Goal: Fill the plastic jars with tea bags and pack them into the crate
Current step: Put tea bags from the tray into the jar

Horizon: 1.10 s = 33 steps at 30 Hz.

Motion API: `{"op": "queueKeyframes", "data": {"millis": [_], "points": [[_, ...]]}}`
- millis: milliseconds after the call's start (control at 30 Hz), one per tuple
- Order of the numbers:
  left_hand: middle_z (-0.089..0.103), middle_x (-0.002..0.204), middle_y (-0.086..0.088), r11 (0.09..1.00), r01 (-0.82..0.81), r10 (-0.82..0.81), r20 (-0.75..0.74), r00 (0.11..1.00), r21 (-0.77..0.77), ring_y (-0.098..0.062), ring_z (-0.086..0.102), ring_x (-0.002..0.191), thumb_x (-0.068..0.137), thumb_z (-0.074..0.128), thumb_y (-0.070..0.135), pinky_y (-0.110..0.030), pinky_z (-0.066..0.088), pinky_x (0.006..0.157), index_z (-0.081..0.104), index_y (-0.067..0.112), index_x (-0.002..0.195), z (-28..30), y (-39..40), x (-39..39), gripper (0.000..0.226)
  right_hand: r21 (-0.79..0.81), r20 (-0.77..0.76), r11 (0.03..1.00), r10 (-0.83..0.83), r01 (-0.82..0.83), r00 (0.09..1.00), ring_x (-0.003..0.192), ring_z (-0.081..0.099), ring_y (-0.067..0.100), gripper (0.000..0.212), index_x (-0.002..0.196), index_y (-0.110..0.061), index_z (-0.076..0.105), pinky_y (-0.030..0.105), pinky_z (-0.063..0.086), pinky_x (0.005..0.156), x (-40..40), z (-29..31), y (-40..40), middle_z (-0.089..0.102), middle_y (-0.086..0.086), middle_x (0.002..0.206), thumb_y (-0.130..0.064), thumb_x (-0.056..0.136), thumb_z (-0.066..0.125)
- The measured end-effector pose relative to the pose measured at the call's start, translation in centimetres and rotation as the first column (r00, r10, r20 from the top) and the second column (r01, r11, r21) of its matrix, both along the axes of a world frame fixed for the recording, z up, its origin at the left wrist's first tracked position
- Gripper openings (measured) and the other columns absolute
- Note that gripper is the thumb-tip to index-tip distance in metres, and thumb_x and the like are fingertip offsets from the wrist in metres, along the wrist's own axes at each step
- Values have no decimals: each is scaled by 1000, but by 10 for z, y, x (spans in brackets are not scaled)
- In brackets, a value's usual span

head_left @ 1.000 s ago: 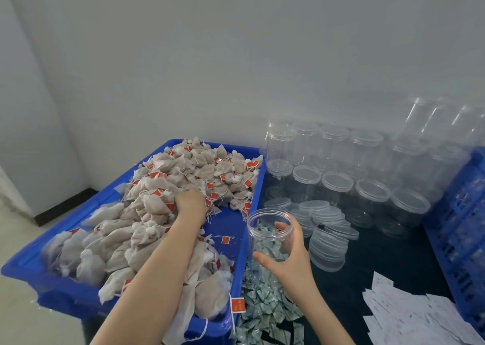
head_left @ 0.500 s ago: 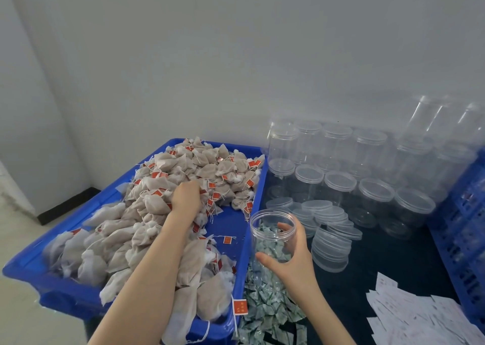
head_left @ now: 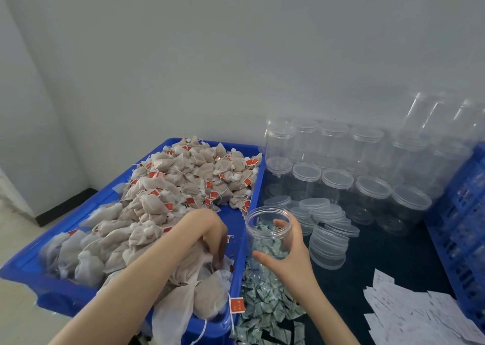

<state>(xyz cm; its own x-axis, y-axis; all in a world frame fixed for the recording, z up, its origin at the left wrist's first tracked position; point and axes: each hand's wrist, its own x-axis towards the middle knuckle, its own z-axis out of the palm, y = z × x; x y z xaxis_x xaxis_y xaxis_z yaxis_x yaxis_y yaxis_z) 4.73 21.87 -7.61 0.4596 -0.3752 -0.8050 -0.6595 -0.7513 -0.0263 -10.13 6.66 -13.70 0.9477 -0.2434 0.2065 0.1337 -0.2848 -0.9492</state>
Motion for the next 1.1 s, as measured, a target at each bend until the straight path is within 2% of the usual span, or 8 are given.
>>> {"op": "queueKeyframes", "data": {"millis": [167,300,433,567,700,800,967,1100], "points": [[63,125,4,981,-36,40,20,999,-191,-11,56,104,89,55,54,-25,46,88,65,21,121,21,19,-10,48,4,6,1000,16,-16,1000,116,44,-16,96,132,-58,28,0,39,84,-1,-1,-1,47,-22,133,-30,64,89],[60,121,8,989,48,-43,33,999,-141,-7,49,98,86,65,43,-20,38,77,64,23,122,25,35,-16,42,13,13,1000,18,-18,1000,117,45,-16,95,134,-55,29,0,39,86,-1,-2,-2,48,-21,133,-22,68,89],[64,93,16,914,-8,48,89,995,-405,-8,60,95,82,72,29,-25,49,86,69,27,88,20,43,-17,7,17,12,1000,14,-15,1000,119,45,-14,94,135,-54,29,2,39,86,-3,-2,0,48,-20,134,-23,69,89],[65,86,18,801,-32,143,139,980,-598,-2,62,87,84,70,27,-23,51,83,63,34,77,27,50,-18,12,16,6,1000,22,-22,1000,125,45,-3,95,137,-51,29,10,39,89,-5,0,0,48,-17,136,-21,70,89],[66,85,13,619,-49,277,159,947,-784,-2,62,77,86,67,27,-20,50,73,64,35,78,42,54,-25,12,6,17,1000,29,-29,999,128,46,6,97,143,-41,29,19,37,96,-9,3,1,48,-13,137,-19,70,89],[69,86,9,472,-33,392,176,903,-881,-6,64,82,86,66,26,-17,48,77,66,33,81,53,52,-30,9,3,25,999,36,-36,999,127,46,4,97,141,-42,28,19,37,97,-11,6,3,48,-17,135,-19,70,89],[65,73,18,111,103,588,149,795,-988,13,59,64,85,69,15,-4,44,63,69,19,85,72,40,-47,5,-8,33,998,56,-55,998,123,45,-10,90,128,-56,31,8,37,89,-14,12,4,48,-27,131,-20,70,89],[73,83,4,-160,98,579,-13,816,-982,-5,68,75,86,68,13,-17,55,70,68,18,88,94,25,-61,6,-13,44,997,78,-77,996,119,46,-15,92,135,-49,33,-1,37,88,-13,16,5,49,-26,131,-26,66,90]]}}
